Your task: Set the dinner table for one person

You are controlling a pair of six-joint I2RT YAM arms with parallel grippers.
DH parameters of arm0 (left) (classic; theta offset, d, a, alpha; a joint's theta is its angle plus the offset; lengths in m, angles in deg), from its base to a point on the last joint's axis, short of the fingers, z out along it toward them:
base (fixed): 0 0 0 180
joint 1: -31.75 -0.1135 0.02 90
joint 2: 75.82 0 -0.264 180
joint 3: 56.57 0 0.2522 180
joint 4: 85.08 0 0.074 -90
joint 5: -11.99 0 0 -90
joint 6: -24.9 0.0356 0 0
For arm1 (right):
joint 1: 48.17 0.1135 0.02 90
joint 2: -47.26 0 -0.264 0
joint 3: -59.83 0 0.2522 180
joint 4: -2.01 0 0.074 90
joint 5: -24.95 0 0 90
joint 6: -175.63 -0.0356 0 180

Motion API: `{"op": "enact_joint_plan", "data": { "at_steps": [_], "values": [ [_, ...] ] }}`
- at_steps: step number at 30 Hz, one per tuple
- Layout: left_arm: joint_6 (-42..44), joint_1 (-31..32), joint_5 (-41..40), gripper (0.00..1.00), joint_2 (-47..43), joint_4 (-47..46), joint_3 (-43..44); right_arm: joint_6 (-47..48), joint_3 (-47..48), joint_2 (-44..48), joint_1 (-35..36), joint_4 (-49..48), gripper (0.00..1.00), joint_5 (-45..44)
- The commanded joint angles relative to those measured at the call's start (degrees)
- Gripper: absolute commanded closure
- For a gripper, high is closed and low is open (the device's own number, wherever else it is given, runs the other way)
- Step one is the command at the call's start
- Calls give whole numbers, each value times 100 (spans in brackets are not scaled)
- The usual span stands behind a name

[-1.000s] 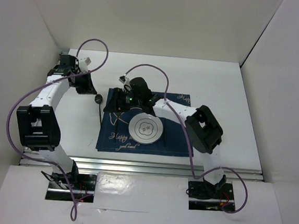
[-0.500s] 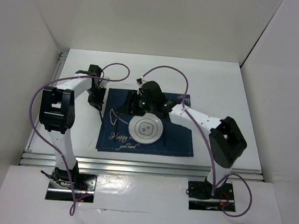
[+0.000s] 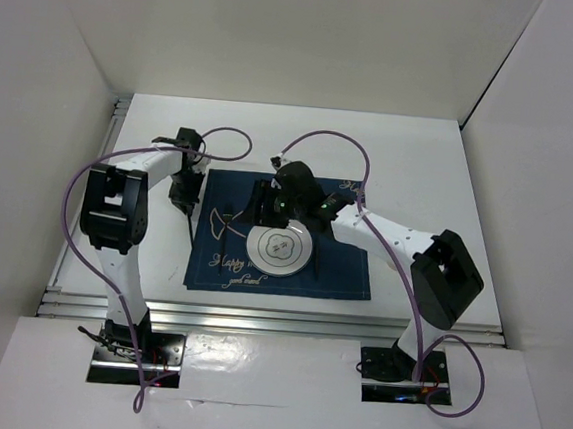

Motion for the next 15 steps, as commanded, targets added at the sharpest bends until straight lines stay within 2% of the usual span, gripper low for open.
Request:
{"op": "enact_joint_plan", "data": {
  "at_steps": [1,6,11,12,13,15],
  "values": [
    [-129,-29,14,76,191,83,-39,152,-70,293,-29,1,41,-142],
    [-129,-204,181,71,489,232,66,153,-70,354,-29,115,41,-194],
    [11,-556,928,71,797,426,119,267,-122,469,-29,229,41,-387],
    [12,-557,990,75,876,426,180,267,-122,469,-29,230,41,-388],
    [64,-557,1043,91,877,426,181,267,-122,521,-29,299,41,-449],
    [64,-557,1131,99,947,426,181,329,-122,574,-29,300,41,-510]
  ]
}}
